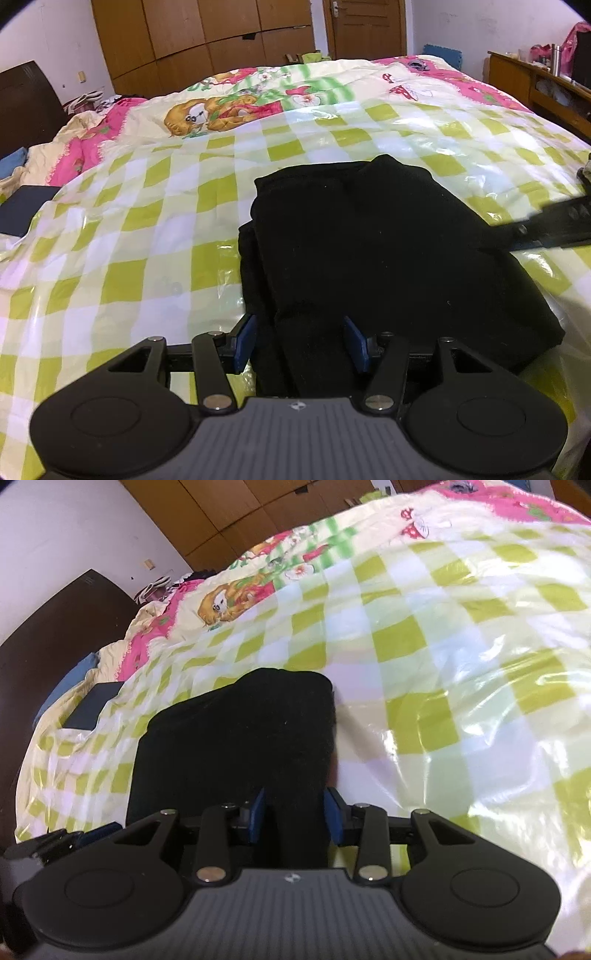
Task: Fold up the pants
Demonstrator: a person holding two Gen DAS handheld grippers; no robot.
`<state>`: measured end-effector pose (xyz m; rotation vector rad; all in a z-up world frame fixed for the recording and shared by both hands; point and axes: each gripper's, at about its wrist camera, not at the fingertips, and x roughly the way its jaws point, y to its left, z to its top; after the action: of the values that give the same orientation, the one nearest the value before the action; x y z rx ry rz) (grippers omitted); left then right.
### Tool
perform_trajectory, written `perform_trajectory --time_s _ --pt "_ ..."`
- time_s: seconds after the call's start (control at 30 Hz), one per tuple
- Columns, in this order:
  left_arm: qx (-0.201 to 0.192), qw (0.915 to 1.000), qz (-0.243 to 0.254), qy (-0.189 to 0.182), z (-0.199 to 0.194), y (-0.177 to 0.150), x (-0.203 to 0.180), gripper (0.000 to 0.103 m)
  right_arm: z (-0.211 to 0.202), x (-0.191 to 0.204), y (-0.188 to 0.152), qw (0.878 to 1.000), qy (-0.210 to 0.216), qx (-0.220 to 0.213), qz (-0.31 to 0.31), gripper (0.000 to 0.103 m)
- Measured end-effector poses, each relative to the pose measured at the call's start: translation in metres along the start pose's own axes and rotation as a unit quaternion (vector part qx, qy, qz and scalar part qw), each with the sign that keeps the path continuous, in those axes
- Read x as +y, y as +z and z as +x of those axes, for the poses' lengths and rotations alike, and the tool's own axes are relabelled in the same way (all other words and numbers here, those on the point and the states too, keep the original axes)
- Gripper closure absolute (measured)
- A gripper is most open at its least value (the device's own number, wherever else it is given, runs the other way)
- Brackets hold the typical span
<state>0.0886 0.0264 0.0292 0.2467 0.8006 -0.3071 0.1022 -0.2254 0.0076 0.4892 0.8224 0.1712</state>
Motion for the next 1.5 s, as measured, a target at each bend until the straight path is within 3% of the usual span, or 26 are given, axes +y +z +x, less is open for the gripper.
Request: perform_trajectory --time_s 0.23,0.87,1.5 --pt "-0.002 0.9999 0.002 0.017 -0.008 -0.005 -0.005 0.036 -0.011 0.016 -0.020 0.999 -0.026 0.000 -0.030 0.064" --pt "-0.004 0.9999 -0.017 -0.002 -0.009 -0.009 0.002 0.036 -0.018 0.024 -0.023 1.000 -0.020 0.009 -0.014 0.061" --pt "-0.006 0.9999 -0.010 0.007 -0.017 -0.014 -0.002 0.036 -0.017 0.039 -0.035 1.000 -0.009 0.020 -0.022 0.060"
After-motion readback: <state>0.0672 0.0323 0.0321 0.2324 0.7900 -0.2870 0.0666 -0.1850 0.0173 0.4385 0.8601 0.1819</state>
